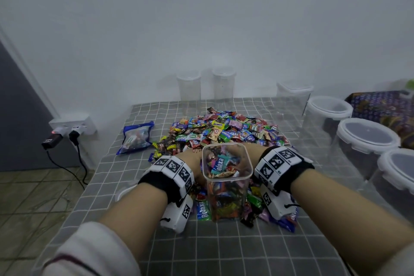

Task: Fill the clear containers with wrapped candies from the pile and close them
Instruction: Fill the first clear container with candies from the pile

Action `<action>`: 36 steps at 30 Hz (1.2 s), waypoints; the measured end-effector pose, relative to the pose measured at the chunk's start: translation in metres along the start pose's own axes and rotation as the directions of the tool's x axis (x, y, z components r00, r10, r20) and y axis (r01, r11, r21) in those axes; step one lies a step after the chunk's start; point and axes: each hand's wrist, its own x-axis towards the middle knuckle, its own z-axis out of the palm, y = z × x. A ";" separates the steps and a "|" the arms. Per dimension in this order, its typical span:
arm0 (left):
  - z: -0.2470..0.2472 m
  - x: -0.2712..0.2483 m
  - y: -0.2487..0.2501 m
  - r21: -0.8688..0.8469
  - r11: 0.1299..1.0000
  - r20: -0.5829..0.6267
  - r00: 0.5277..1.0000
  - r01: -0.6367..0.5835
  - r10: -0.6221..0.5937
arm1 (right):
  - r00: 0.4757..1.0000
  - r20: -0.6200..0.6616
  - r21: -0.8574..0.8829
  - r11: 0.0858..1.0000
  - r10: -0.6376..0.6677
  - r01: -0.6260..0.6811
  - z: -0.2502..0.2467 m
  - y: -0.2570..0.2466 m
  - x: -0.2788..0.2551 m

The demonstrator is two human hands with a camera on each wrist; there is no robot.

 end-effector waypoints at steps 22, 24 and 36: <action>-0.011 -0.025 0.014 0.068 0.997 -0.215 0.977 0.025 -0.010 | 0.982 -0.179 0.034 0.998 0.067 -0.062 -0.022 -0.020 -0.055; -0.011 -0.026 0.012 0.064 0.997 -0.219 0.975 0.047 -0.032 | 0.979 -0.193 0.083 0.995 0.070 -0.055 -0.027 -0.018 -0.062; -0.025 -0.041 0.011 -0.205 0.978 -0.479 0.875 -0.040 -0.064 | 0.884 -0.457 0.328 0.943 0.101 0.062 -0.056 -0.014 -0.093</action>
